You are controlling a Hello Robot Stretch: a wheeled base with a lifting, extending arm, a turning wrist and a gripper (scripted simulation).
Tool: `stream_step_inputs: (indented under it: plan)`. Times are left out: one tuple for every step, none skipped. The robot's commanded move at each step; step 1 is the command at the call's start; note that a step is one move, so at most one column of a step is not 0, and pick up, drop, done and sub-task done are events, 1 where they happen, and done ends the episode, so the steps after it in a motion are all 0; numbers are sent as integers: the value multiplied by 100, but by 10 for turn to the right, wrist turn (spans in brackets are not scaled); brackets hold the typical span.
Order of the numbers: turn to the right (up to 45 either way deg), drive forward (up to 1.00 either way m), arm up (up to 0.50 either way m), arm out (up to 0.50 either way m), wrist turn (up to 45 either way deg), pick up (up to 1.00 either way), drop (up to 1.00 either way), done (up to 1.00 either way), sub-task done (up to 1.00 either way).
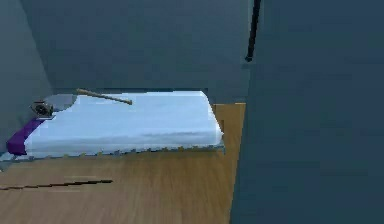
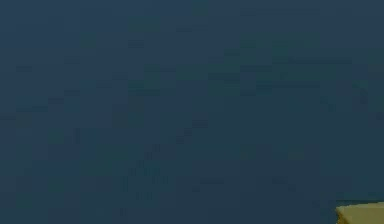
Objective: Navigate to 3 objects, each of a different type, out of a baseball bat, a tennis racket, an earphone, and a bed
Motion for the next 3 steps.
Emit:
stream_step_inputs:
  plan:
    - [0,100,0,0,0,0,0,0,0]
    - [0,35,0,0,0,0,0,0,0]
    - [450,0,0,0,0,0,0,0,0]
